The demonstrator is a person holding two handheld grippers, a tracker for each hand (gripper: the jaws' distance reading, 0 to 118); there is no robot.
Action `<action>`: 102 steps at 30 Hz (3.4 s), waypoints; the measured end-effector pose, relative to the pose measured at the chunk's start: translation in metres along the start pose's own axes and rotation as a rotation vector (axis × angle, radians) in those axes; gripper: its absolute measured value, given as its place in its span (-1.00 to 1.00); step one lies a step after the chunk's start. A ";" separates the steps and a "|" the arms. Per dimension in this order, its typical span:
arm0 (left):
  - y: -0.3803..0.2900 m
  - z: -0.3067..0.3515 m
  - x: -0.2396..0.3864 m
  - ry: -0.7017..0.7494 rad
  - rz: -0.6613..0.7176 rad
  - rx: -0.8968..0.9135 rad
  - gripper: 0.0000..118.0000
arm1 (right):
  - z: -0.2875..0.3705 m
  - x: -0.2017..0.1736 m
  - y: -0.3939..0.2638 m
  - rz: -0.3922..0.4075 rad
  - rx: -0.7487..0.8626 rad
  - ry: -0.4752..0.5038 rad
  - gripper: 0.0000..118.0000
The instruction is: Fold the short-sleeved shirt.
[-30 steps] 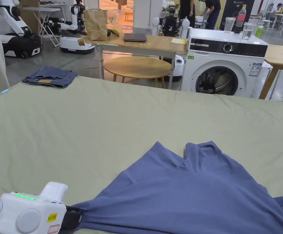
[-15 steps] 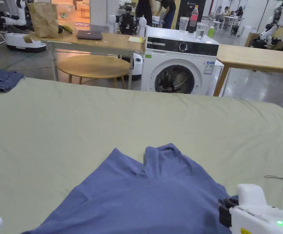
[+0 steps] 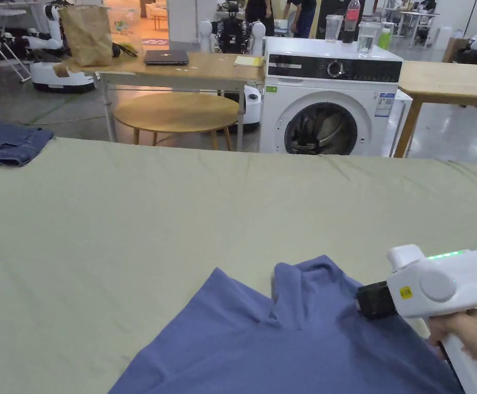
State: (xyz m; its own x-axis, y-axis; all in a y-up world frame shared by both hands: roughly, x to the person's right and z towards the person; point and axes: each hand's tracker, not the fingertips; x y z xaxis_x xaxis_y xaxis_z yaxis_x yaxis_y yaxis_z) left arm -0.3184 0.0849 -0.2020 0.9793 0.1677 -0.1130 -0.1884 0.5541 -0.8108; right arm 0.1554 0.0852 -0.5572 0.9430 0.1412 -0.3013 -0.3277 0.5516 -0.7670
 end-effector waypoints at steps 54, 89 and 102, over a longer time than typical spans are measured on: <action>0.364 0.225 0.139 0.222 -0.145 0.544 -1.00 | 0.426 0.088 0.104 -0.191 0.718 -0.194 -1.00; 0.433 -0.038 0.118 0.289 -0.163 0.384 -1.00 | 0.162 0.098 0.176 -0.206 0.472 -0.218 -1.00; 0.226 -0.016 0.085 0.191 -0.183 0.287 -1.00 | 0.192 0.056 -0.047 -0.203 0.415 -0.111 -1.00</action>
State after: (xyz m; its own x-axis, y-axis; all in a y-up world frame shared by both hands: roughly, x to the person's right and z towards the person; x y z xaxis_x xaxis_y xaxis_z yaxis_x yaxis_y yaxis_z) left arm -0.2765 0.2109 -0.4040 0.9896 -0.0949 -0.1080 0.0045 0.7711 -0.6366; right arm 0.2347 0.2248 -0.4297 0.9935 0.0710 -0.0892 -0.1066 0.8558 -0.5062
